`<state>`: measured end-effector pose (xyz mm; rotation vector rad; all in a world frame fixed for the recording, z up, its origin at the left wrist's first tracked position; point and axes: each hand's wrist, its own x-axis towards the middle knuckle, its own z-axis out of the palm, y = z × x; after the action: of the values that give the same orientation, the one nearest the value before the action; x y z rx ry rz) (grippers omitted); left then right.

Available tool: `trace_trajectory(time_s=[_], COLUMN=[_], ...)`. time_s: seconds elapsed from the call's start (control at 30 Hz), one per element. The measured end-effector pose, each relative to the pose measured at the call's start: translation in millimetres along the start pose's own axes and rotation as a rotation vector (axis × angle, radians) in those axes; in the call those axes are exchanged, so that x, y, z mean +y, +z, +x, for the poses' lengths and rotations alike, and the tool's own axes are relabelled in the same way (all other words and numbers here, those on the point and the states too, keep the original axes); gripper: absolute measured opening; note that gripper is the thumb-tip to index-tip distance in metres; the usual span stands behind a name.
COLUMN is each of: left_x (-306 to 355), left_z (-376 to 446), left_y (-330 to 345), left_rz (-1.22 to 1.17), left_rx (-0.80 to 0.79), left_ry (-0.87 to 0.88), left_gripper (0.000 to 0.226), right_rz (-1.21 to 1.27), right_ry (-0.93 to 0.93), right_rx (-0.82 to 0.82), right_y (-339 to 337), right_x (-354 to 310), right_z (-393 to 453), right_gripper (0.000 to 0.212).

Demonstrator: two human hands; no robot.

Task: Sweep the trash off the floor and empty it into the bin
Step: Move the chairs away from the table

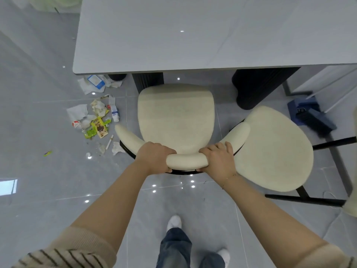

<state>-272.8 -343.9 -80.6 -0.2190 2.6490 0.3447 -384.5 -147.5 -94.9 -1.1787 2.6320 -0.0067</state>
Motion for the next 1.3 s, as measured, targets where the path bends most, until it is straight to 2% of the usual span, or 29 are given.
trace_trajectory(time_s=[0.13,0.2,0.23,0.3,0.37,0.43,0.53,0.6,0.73,0.83,1.03,1.17,1.3], left_x=[5,18,30,60,97,136,196,247,362,452,601,651,679], left_z=[-6,-12,-17,-30,-45,-55,-59,-55,-35,-18,18,55,108], left_y=[-5,-11,-14,-21,-32,-45,-61,-72,-84,-81,-74,-73,-76], left_rz=[-0.005,-0.027,-0.087,-0.356,-0.628,-0.746,-0.785,-0.811,-0.799,-0.758,-0.689,-0.659,-0.662], left_rx=[-0.017,-0.018,-0.001,0.041,0.092,0.144,0.218,0.201,0.167,0.160,0.133,0.091,0.058], left_ry=[-0.045,-0.114,-0.152,-0.215,-0.237,-0.211,-0.152,-0.096,0.022,0.062,0.051,0.054,0.013], left_gripper=[0.038,0.037,0.037,0.043,0.047,0.045,0.039,0.039,0.035,0.034,0.045,0.039,0.039], right_rz=[0.084,0.259,0.371,0.537,0.604,0.627,0.661,0.704,0.879,0.961,0.974,0.916,0.804], right_ry=[-0.014,0.009,0.044,0.110,0.142,0.174,0.282,0.353,0.510,0.578,0.563,0.526,0.471], right_rx=[-0.120,-0.141,-0.141,-0.125,-0.061,0.033,0.092,0.118,0.275,0.348,0.282,0.242,0.100], right_y=[-18,-36,-48,-73,-98,-119,-140,-151,-164,-165,-168,-166,-166], right_x=[-2,0,5,15,34,62,105,139,218,289,428,502,575], right_z=[-7,-20,-31,-58,-90,-125,-174,-207,-281,-335,-406,-403,-372], right_gripper=[0.056,0.054,0.053,0.051,0.050,0.045,0.040,0.036,0.026,0.026,0.032,0.036,0.048])
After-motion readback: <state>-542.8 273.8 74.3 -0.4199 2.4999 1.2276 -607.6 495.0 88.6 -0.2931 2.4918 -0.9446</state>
